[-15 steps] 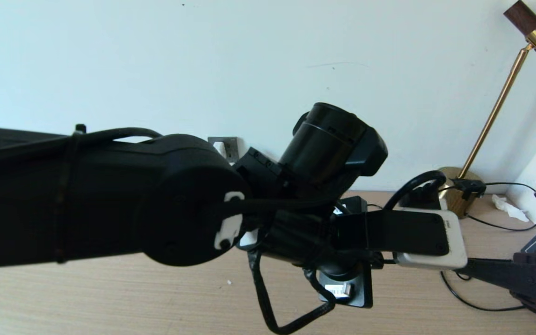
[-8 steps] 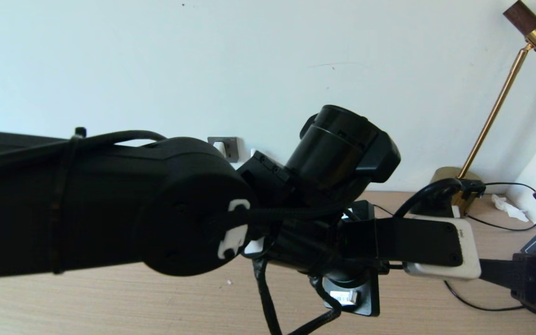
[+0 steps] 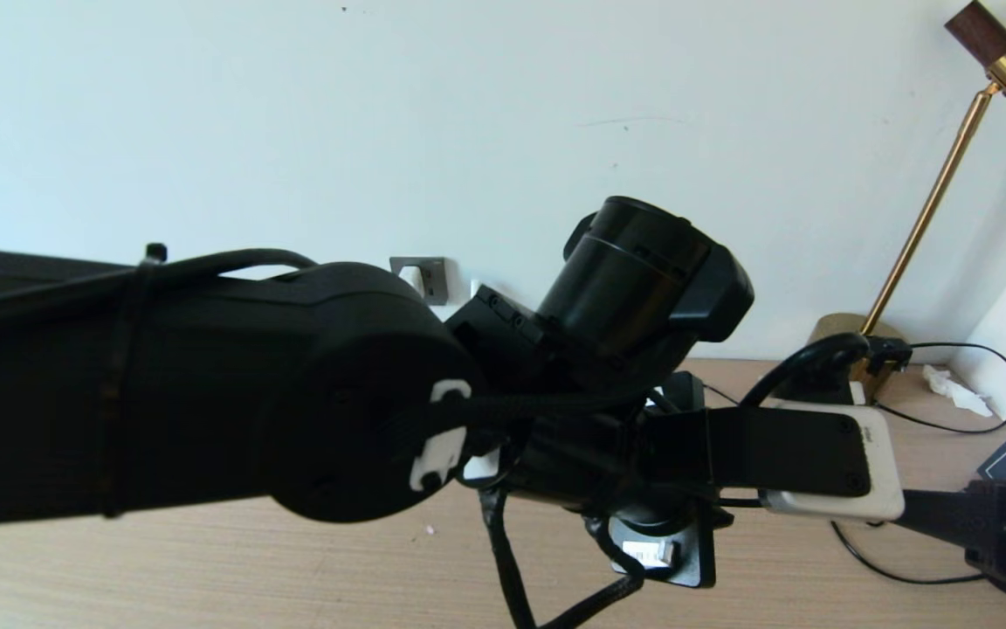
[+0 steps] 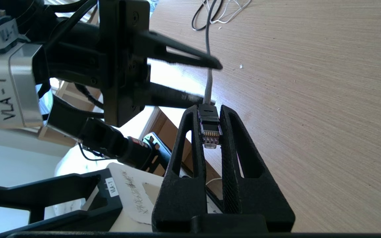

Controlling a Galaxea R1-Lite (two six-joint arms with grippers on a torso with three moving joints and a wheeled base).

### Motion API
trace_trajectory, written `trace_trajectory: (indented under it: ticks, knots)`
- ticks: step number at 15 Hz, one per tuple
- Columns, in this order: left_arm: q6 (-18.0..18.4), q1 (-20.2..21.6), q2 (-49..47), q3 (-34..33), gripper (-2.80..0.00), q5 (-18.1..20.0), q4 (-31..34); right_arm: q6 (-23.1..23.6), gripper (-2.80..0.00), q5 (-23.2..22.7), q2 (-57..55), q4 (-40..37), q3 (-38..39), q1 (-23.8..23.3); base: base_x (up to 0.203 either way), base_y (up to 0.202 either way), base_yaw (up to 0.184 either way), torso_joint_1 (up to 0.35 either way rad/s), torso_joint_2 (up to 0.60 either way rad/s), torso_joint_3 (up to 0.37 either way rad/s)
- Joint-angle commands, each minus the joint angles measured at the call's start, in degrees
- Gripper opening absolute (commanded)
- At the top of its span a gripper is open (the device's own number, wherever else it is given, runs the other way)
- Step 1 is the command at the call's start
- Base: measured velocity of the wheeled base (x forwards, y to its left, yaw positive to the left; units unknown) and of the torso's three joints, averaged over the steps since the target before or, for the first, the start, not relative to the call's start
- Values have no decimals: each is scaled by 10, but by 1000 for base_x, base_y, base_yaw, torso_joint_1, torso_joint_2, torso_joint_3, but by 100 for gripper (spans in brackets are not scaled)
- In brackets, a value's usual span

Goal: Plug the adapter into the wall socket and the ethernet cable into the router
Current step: Hand it to the other hand

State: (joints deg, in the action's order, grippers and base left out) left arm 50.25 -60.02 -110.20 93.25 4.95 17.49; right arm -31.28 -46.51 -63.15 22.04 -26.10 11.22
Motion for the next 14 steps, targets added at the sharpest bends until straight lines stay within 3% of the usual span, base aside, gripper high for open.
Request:
trace_trajectory:
  ticks: [1, 3, 7, 10, 11, 14]
  knots:
    - [3, -2, 3, -1, 0, -2, -2, -3, -280, -2, 1, 1, 0, 0, 0, 0, 0, 0, 0, 0]
    - [3, -4, 7, -8, 0, -3, -32, -42, -280, -3, 16, 1, 0, 0, 0, 0, 0, 0, 0, 0]
    - [9, -11, 34, -59, 0, -14, -142, -213, -280, -3, 30, 2, -34, 0, 0, 0, 0, 0, 0, 0]
    - [33, -12, 47, -111, 0, -19, -248, -347, -280, -3, 28, 0, -69, 0, 0, 0, 0, 0, 0, 0]
    - [37, -12, 51, -125, 0, -17, -280, -372, -280, -4, 26, -5, -83, 0, 0, 0, 0, 0, 0, 0]
    - [52, -12, 65, -159, 0, -14, -360, -381, -280, -9, 0, -61, -125, 0, 0, 0, 0, 0, 0, 0]
